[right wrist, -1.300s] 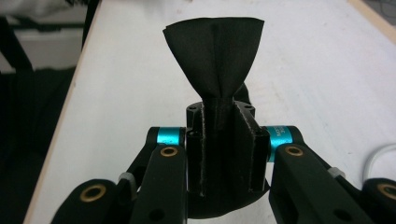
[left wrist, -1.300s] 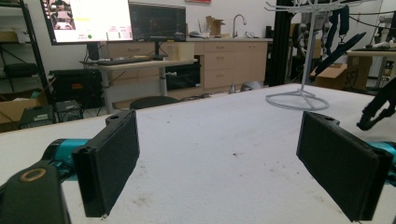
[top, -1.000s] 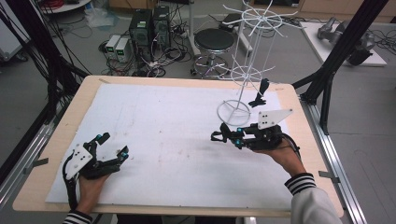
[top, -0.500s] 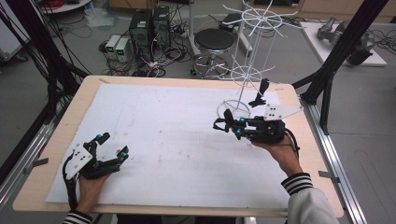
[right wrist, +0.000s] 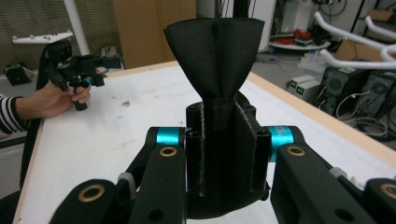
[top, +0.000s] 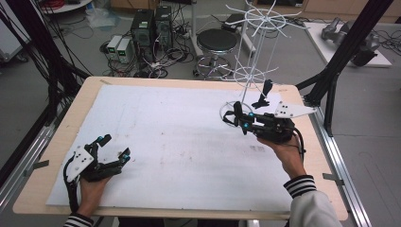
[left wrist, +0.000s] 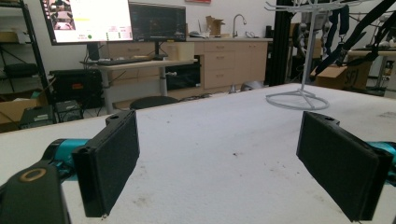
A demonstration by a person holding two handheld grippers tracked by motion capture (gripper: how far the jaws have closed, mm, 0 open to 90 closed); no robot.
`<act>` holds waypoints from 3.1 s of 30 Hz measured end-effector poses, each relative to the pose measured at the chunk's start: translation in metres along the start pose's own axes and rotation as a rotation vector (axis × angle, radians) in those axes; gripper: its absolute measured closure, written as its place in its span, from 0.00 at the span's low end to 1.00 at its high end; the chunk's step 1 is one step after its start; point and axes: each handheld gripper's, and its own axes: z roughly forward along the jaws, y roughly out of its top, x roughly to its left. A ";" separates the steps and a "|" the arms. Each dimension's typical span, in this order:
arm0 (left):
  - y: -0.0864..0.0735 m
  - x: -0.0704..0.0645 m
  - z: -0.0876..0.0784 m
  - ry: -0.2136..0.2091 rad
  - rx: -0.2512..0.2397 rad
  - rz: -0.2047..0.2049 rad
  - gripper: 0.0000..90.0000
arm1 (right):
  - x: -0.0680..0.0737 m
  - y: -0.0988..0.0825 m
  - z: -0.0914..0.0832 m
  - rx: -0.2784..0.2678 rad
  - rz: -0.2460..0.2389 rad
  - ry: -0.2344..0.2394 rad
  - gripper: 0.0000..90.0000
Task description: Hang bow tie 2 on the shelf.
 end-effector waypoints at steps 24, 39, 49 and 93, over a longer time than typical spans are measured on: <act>0.000 0.000 0.000 -0.001 0.002 0.001 0.15 | -0.003 0.023 0.002 -0.061 -0.006 -0.142 0.83; 0.000 0.000 0.000 -0.001 0.002 0.000 0.15 | -0.007 0.025 0.004 -0.078 0.009 -0.214 0.83; 0.000 0.000 0.000 -0.001 0.000 -0.001 0.15 | -0.009 0.030 0.007 -0.076 0.027 -0.277 0.83; 0.000 0.001 0.000 -0.003 0.001 -0.001 0.15 | -0.016 0.043 0.008 -0.074 -0.004 -0.477 0.71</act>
